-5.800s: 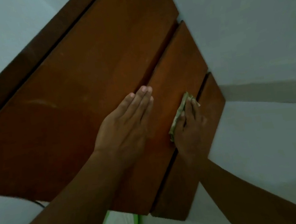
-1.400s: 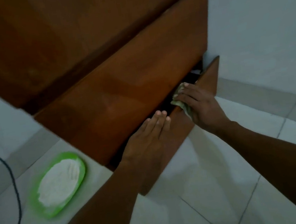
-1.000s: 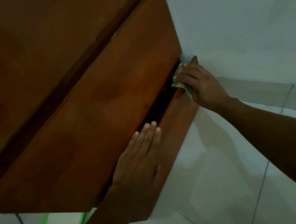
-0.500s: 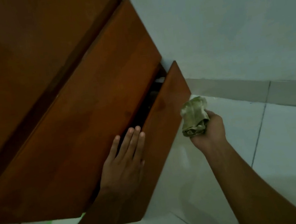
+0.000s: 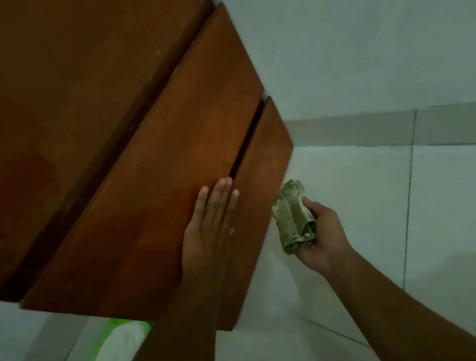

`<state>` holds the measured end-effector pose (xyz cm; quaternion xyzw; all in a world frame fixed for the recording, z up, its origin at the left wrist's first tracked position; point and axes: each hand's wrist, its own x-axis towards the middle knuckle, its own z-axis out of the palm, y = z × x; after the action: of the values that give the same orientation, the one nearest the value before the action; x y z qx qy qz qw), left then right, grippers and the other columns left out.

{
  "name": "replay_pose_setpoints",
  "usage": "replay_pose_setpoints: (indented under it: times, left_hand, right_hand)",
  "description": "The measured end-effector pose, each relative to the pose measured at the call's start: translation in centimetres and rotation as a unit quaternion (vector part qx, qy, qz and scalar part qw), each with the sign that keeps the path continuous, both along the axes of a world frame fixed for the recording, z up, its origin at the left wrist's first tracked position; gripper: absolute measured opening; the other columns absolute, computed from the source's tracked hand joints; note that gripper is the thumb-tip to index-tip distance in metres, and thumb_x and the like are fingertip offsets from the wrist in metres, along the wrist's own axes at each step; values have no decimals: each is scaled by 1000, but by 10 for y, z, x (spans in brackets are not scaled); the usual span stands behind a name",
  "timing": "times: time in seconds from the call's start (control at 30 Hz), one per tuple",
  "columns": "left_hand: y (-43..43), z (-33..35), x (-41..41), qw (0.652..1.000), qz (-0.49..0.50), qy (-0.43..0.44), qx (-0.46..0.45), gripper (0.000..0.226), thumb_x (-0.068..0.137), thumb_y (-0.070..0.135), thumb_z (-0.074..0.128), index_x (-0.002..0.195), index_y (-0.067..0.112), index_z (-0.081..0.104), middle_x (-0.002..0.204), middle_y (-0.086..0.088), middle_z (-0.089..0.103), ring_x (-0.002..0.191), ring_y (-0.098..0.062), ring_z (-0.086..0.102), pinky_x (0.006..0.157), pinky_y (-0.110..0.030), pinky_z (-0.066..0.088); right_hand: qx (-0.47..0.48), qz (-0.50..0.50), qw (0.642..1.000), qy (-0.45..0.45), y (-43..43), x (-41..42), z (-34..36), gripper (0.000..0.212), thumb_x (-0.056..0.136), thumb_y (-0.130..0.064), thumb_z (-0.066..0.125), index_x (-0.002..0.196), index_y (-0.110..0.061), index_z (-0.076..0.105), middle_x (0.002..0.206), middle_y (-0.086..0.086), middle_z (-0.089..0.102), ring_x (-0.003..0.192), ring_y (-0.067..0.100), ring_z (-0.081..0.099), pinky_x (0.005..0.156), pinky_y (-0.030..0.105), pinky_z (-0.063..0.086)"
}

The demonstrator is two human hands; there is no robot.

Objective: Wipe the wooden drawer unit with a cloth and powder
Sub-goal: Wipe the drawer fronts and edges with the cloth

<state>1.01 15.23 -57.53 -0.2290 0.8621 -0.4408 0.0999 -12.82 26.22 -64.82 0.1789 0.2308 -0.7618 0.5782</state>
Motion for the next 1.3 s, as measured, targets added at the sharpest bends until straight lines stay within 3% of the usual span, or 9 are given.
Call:
replay_pose_setpoints:
  times: [0.17, 0.27, 0.37, 0.53, 0.63, 0.83, 0.97, 1.17, 1.3]
  left_hand:
    - [-6, 17, 6, 996, 6, -83, -32, 77, 103, 45, 15, 148, -6, -22, 154, -28, -32, 144, -39, -30, 108, -59, -30]
    - [-15, 50, 4, 992, -19, -115, -52, 73, 102, 43, 8, 147, -5, -24, 154, -28, -31, 145, -40, -27, 111, -62, -24]
    - [-21, 85, 1, 987, -30, -146, -55, 69, 101, 40, 2, 146, -4, -26, 155, -27, -31, 146, -39, -27, 114, -62, -18]
    - [-17, 92, -1, 987, -44, -151, -34, 69, 99, 37, -1, 145, -7, -26, 154, -30, -32, 145, -42, -27, 117, -59, -13]
    - [-20, 90, -4, 987, -48, -153, -20, 68, 99, 35, -1, 145, -8, -26, 153, -31, -31, 144, -43, -27, 117, -60, -14]
    - [-20, 94, -7, 984, -45, -172, -26, 72, 99, 41, 1, 144, -6, -29, 153, -30, -34, 143, -43, -29, 116, -59, -16]
    - [-19, 96, -10, 985, -44, -168, -14, 68, 101, 38, 1, 145, -4, -29, 152, -29, -35, 143, -42, -31, 116, -59, -18]
    - [-23, 96, -22, 982, -47, -181, -5, 66, 100, 38, -2, 148, -1, -24, 155, -26, -31, 144, -41, -29, 118, -58, -14]
    - [-26, 93, -25, 982, -55, -183, -5, 67, 95, 34, -8, 148, -3, -23, 156, -28, -29, 146, -42, -25, 118, -58, -13]
  right_hand:
    - [9, -29, 996, 90, -30, 2, -9, 40, 98, -25, 49, 134, -7, 58, 95, 8, 68, 82, 20, 65, 73, 30, 53]
    - [71, -64, 970, 221, -60, 26, -7, 40, 93, -24, 49, 131, -24, 61, 121, 11, 68, 110, 29, 65, 95, 41, 54]
    - [131, -110, 884, 435, -86, 85, -2, 45, 97, -42, 40, 142, -41, 46, 148, 3, 50, 138, 22, 45, 117, 51, 33]
    - [183, -155, 710, 663, -119, 128, -16, 54, 106, -38, 15, 156, -18, 6, 166, 4, 3, 153, 19, 2, 124, 46, 9]
    - [198, -198, 707, 650, -149, 77, -47, 54, 106, -29, 20, 154, -4, 19, 164, 12, 14, 153, 26, 9, 124, 46, 10]
    - [356, -105, 836, 405, -166, -15, -73, 45, 96, -24, 39, 138, -21, 55, 129, 10, 61, 117, 32, 58, 104, 45, 47]
    - [292, -166, 882, 330, -126, 27, -45, 40, 89, -28, 47, 124, -32, 65, 112, 8, 71, 98, 31, 69, 84, 52, 58]
    - [220, -161, 708, 652, -90, 176, -27, 52, 104, -34, 27, 152, -16, 30, 158, 2, 31, 147, 20, 27, 117, 47, 27]
    - [242, -168, 692, 659, -121, 132, -43, 57, 103, -33, 17, 156, -14, 13, 165, 4, 12, 153, 23, 9, 123, 49, 9]
